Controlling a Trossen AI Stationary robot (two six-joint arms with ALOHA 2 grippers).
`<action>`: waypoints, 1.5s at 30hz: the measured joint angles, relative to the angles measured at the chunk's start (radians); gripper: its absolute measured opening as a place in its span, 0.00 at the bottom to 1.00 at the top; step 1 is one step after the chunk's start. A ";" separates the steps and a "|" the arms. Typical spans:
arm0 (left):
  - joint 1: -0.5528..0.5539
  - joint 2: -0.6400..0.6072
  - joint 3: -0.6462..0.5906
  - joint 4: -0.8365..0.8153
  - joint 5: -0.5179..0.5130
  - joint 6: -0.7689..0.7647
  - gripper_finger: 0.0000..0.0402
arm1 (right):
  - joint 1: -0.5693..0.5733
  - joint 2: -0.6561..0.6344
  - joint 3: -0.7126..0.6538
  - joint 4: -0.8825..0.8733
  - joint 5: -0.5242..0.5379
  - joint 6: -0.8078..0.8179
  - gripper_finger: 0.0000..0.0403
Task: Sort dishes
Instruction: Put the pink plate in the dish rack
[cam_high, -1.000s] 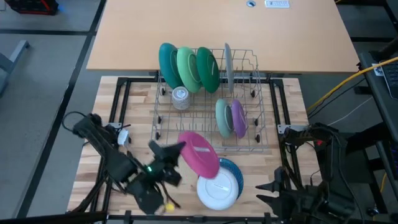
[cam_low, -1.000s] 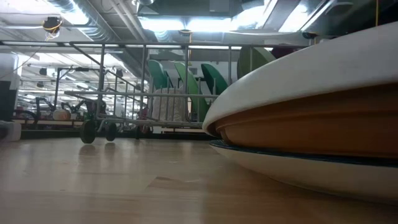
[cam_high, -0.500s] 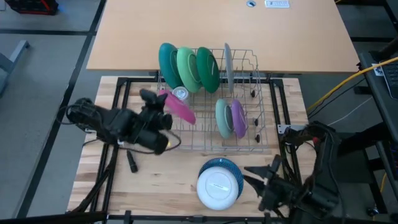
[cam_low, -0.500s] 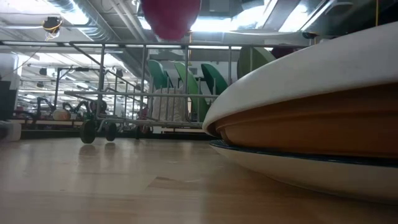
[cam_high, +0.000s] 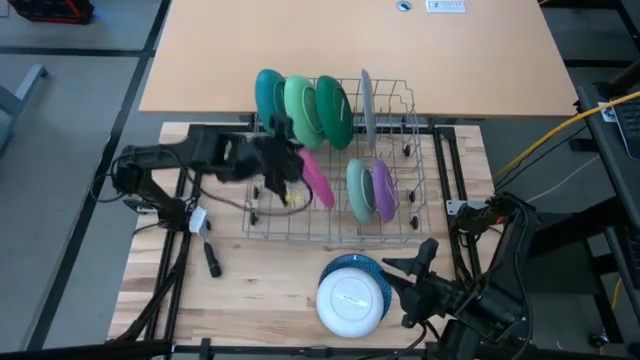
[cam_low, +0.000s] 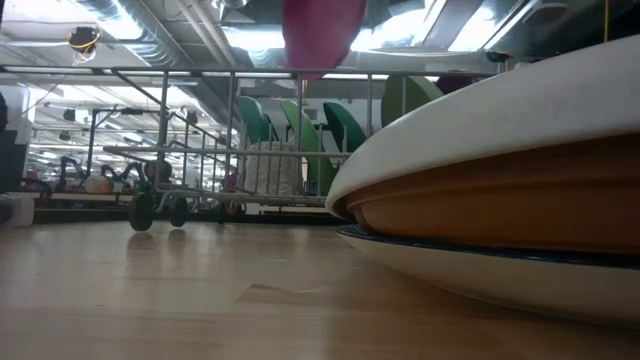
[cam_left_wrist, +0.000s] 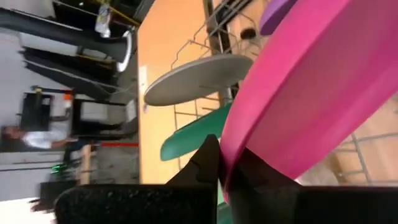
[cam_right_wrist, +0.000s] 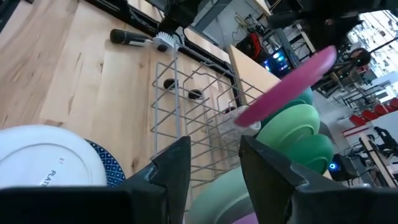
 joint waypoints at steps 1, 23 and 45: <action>0.025 -0.014 0.000 0.004 0.057 0.012 0.00 | 0.000 0.000 0.000 0.000 0.000 0.005 0.36; 0.451 -0.048 -0.308 0.501 1.046 0.306 0.00 | -0.015 0.000 0.000 0.002 0.220 0.126 0.36; 0.556 -0.048 -0.603 0.925 1.366 0.296 0.00 | -0.152 0.000 0.000 0.010 0.271 0.127 0.36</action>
